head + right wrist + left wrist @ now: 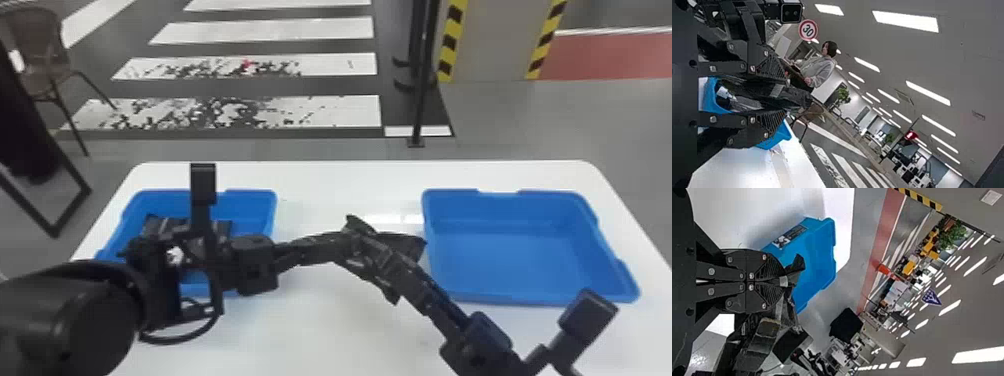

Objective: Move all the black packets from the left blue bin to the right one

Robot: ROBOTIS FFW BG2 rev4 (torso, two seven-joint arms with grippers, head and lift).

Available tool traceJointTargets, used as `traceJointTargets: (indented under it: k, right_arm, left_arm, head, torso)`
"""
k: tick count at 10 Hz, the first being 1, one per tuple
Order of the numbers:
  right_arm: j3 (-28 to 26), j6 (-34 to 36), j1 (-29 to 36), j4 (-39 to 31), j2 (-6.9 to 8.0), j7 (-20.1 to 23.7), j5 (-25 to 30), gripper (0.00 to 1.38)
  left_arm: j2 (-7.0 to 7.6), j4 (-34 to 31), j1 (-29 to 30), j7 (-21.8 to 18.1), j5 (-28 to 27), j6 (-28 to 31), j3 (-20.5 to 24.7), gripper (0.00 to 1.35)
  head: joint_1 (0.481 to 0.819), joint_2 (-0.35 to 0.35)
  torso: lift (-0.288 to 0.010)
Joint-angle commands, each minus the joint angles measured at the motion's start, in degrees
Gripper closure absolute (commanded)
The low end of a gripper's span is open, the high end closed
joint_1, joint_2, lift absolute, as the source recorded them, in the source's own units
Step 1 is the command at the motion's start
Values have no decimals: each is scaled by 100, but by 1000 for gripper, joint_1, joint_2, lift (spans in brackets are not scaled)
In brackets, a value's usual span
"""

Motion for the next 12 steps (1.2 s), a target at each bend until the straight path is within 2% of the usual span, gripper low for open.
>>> traceJointTargets:
  k: [1,2,3,4,5,6,7,9,12]
  right_arm:
    - [0,-11,-1,33,1,10,-74,1276]
    - [0,-25,-16,47,-8,10,-85,1276]
    - [-45,-39,-30,89,-8,10,-97,1276]
    - [-125,-53,-58,146,-16,10,-85,1276]
    - [-217,-53,-184,160,-78,1,-97,1276]
    - [-308,-53,-283,160,-148,1,-85,1276]
    - [-457,-53,-409,202,-210,-8,-17,1276]
    - [-914,-53,-859,694,-324,-61,395,1276]
    - [-1531,-53,-1337,1214,-412,-140,909,1276]
  left_arm:
    - [0,0,12,29,75,-23,-15,1204]
    - [-9,0,55,82,190,-80,-4,1138]
    - [-53,0,139,161,281,-136,76,802]
    - [-105,0,266,188,292,-220,213,394]
    - [-158,0,406,188,292,-361,362,128]
    - [-193,-14,491,188,304,-389,499,96]
    - [-228,-70,617,179,327,-445,636,127]
    - [-246,-281,814,179,338,-544,796,127]
    - [-263,-365,941,179,441,-642,967,130]
  head:
    - [695,72]
    - [695,69]
    - [695,66]
    - [695,65]
    - [695,62]
    - [695,62]
    - [695,63]
    - [695,49]
    - [695,-24]
  torso:
    - [-138]
    - [-138]
    - [-138]
    - [-138]
    - [-138]
    - [-138]
    - [-138]
    - [-138]
    - [-138]
